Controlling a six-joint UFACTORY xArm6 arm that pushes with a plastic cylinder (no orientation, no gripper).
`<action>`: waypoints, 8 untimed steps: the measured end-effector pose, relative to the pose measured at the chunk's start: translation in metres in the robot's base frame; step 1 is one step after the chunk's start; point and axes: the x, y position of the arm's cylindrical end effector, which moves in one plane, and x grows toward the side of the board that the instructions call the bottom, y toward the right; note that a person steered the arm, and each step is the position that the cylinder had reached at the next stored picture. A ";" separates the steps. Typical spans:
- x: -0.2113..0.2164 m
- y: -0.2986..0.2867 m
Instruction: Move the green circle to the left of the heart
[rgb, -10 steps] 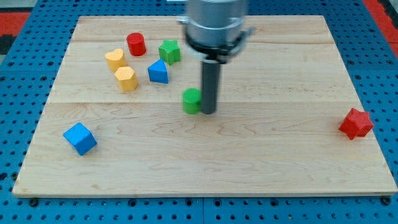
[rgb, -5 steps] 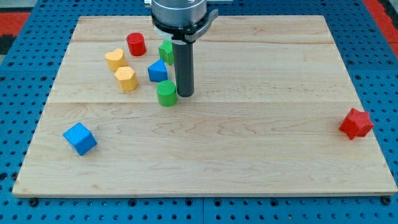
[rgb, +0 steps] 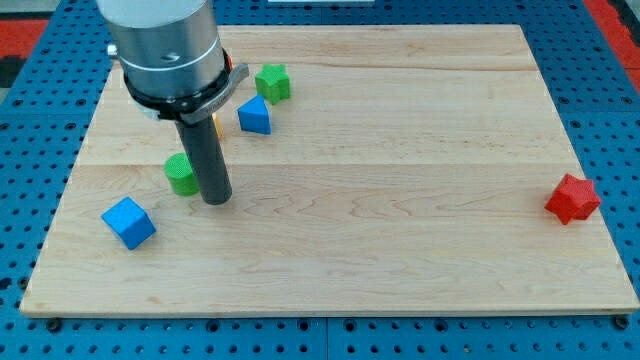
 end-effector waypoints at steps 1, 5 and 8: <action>-0.011 -0.049; -0.067 -0.087; -0.067 -0.019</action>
